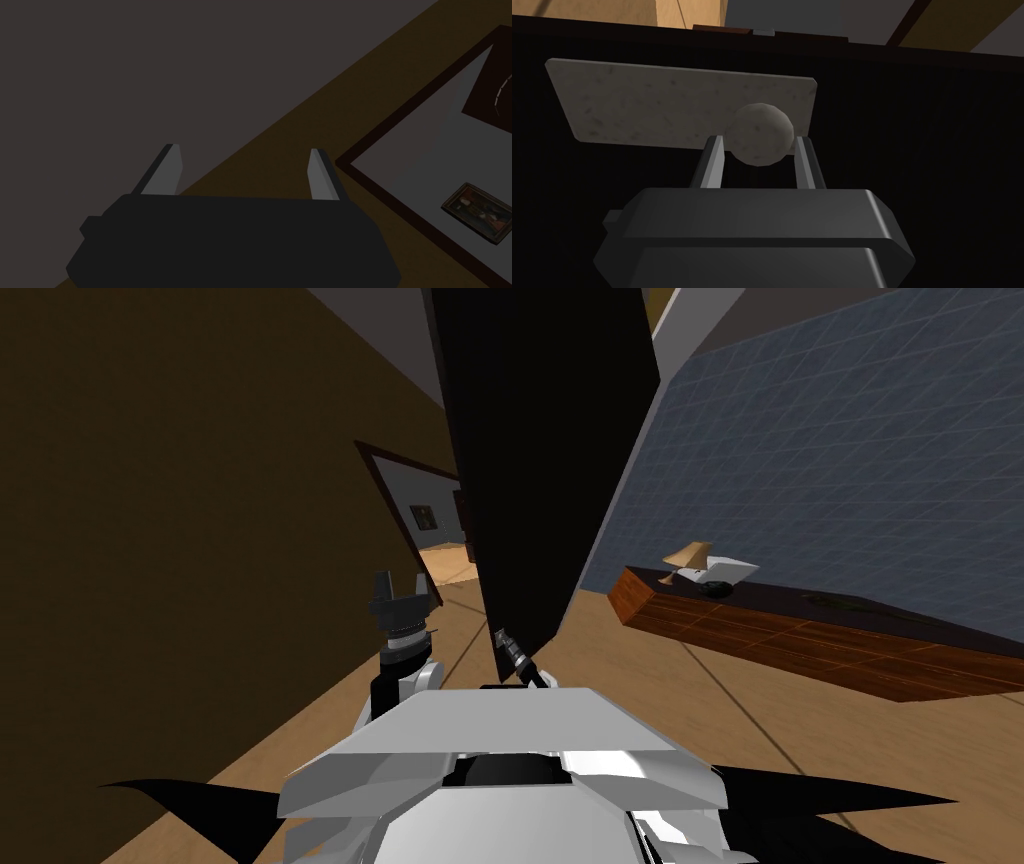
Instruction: Push the door open
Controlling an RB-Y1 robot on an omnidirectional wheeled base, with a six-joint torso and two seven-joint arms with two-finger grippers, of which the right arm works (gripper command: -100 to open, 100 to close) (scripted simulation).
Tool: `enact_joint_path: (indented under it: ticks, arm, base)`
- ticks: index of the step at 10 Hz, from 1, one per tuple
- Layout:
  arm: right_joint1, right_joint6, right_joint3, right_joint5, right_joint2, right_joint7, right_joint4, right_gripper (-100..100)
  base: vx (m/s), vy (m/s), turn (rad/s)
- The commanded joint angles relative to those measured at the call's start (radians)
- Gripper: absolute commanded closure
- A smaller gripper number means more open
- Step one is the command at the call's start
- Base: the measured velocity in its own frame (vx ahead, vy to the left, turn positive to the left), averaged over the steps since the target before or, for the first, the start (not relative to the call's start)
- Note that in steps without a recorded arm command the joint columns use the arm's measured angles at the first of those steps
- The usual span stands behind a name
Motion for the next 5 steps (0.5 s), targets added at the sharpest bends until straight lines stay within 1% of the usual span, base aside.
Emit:
enact_joint_path:
  ticks: [1, 2, 3, 4, 5]
  arm:
    - [0.016, 0.018, -0.016, -0.005, -0.026, 0.002, -0.035, 100]
    - [0.016, 0.018, -0.016, -0.005, -0.026, 0.002, -0.035, 100]
    - [0.014, 0.015, -0.042, -0.009, -0.031, 0.006, -0.030, 100]
    - [0.013, 0.014, -0.052, -0.011, -0.032, 0.008, -0.028, 100]
    - [0.012, 0.012, -0.071, -0.014, -0.034, 0.012, -0.024, 100]
  base:
    - [0.055, 0.093, -0.032]
    - [0.015, 0.019, -0.009]
    - [0.067, 0.115, -0.038]
    - [0.106, 0.142, -0.076]
    - [0.158, 0.159, -0.091]
